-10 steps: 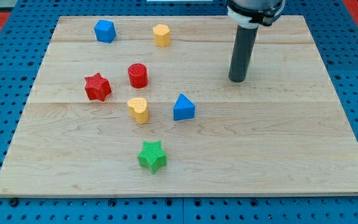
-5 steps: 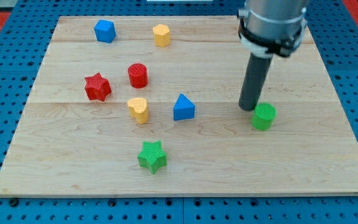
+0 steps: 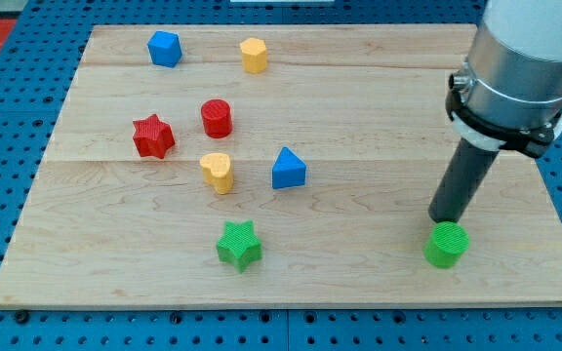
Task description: Move the green circle right to the green star
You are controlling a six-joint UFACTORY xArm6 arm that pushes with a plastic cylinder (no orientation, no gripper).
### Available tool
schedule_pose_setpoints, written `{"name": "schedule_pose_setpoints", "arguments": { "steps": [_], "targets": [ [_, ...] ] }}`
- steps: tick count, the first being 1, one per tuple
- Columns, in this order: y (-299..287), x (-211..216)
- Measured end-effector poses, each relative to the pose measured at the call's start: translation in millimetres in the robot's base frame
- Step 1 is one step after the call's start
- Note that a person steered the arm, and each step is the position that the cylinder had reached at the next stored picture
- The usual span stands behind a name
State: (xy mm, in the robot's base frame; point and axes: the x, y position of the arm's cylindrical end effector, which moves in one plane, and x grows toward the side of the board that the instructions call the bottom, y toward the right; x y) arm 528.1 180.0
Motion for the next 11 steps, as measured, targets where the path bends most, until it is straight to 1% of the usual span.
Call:
{"name": "schedule_pose_setpoints", "arguments": {
  "steps": [1,2,3,4,5,6,8,11],
  "targets": [
    [33.5,35.7],
    [-19.4,46.6],
    [-86.6,46.6],
    [-24.8,25.0],
    [-77.3,20.8],
    [-154.5,49.8],
    [-216.4,53.5],
    [-234.1,54.7]
  ]
}}
